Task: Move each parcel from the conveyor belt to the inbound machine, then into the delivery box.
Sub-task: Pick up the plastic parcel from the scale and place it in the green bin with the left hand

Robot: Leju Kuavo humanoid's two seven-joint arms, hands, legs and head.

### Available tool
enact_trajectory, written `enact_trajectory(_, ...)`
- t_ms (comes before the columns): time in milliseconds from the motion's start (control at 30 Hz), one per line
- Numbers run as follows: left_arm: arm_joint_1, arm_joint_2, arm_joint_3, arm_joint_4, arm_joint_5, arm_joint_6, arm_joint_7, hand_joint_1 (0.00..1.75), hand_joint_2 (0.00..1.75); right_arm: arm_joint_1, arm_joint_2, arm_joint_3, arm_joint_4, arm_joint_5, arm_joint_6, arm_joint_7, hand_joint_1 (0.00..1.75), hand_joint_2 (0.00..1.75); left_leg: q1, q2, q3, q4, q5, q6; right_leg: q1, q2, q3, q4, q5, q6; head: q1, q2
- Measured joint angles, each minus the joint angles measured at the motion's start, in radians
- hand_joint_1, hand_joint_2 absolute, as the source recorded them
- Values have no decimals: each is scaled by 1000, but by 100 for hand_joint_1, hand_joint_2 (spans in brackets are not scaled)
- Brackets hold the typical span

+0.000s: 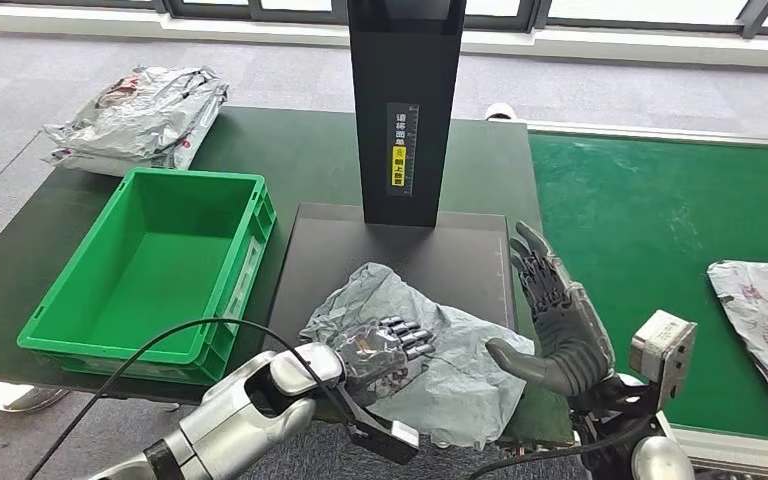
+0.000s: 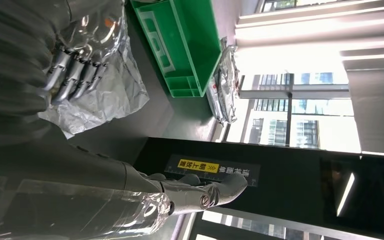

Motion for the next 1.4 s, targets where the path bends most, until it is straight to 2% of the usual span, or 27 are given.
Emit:
enact_trajectory(33, -14, -5, -16, 26, -15, 6, 5, 4, 175, 0, 1, 0, 0, 0, 0, 2, 0, 175, 0, 0, 0, 0, 0, 0, 0, 0, 0, 0, 0, 0, 0, 0)
enact_trajectory(167, -64, -28, -61, 119, -44, 37, 13, 172, 175, 0, 3, 0, 0, 0, -1, 7, 0, 175, 0, 0, 0, 0, 0, 0, 0, 0, 0, 0, 1, 0, 0, 0)
enact_trajectory(333, -97, -54, -91, 195, -46, 83, 15, 175, 175, 5, 4, -2, 0, -7, -3, 3, 0, 175, 0, -1, 0, 0, 2, 1, 0, -1, 0, 0, 1, 0, 0, 0)
enact_trajectory(567, -126, -80, -113, 232, -24, 103, 15, 175, 175, 6, 4, -2, 0, -14, -3, -8, 0, 175, 0, 0, -4, 0, 6, 3, 0, -1, -2, -1, 7, 2, 0, 0)
enact_trajectory(933, -150, -87, -122, 258, 50, 103, -5, 175, 175, 4, 4, -13, 0, -10, -15, -6, 0, 175, 0, 1, -13, 0, 16, 2, 0, -1, -11, -1, 17, 2, 0, 0)
enact_trajectory(1033, -140, -69, -56, 222, 250, 102, -65, 175, 175, 3, 5, -15, 0, -8, -30, -1, 0, 175, 0, 1, -15, 0, 18, 1, 0, 0, -14, 0, 19, 1, 0, 0)
enact_trajectory(1133, -114, -42, 34, 133, 402, 92, -78, 175, 175, 10, 5, -18, -1, -7, -46, 1, 0, 175, 0, 1, -18, 0, 19, 0, 0, 0, -17, 0, 19, 1, 0, 0)
enact_trajectory(1233, -97, -23, 98, 58, 447, 78, -75, 175, 175, 17, 5, -19, -4, -7, -52, 2, 0, 175, 0, 1, -20, 0, 19, 0, 0, 0, -19, 0, 19, 1, 0, 0)
enact_trajectory(1400, -80, -9, 140, -7, 455, 73, -73, 175, 175, 21, 5, -19, -6, -7, -53, 2, 0, 175, 0, 1, -22, 0, 19, 0, 0, 0, -21, 0, 19, 1, 0, 0)
